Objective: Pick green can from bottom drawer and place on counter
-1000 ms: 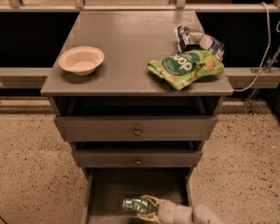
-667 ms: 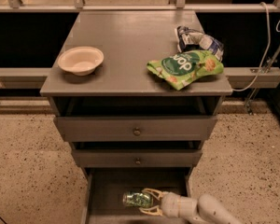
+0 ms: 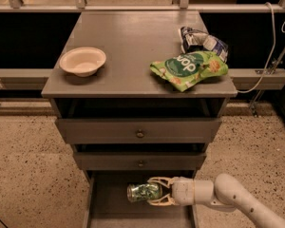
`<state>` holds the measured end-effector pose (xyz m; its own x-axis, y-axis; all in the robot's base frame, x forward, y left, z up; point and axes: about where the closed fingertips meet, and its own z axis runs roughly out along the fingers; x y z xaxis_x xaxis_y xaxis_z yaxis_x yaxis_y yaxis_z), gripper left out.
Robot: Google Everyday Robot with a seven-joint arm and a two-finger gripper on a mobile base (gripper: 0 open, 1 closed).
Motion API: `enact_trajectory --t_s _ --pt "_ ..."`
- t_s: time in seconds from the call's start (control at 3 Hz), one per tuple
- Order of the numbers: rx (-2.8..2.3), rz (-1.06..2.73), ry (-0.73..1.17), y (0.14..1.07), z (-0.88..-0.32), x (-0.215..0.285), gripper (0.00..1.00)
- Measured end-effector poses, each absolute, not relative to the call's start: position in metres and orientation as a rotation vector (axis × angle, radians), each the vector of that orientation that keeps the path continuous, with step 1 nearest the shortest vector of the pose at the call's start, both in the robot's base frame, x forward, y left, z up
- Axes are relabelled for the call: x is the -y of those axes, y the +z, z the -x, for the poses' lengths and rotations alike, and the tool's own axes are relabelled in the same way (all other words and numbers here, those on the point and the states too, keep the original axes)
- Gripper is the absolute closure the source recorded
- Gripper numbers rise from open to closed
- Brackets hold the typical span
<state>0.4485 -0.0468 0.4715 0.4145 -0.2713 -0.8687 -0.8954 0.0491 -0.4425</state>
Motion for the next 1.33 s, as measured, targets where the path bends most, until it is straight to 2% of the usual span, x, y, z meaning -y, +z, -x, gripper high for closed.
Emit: enact_trajectory --t_s 0.33,0.67,1.0,1.33 --pt "-1.092 1.487 0.661 0.471 -0.448 0.047 1.0" --pt "-0.985 1.496 0.744 0.505 -0.463 0.028 1.0" --pt "-0.776 1.57 0.809 0.596 -0.467 0.002 1.0" --pt "-0.607 1.618 0.834 0.707 -0.485 0.0 1.0"
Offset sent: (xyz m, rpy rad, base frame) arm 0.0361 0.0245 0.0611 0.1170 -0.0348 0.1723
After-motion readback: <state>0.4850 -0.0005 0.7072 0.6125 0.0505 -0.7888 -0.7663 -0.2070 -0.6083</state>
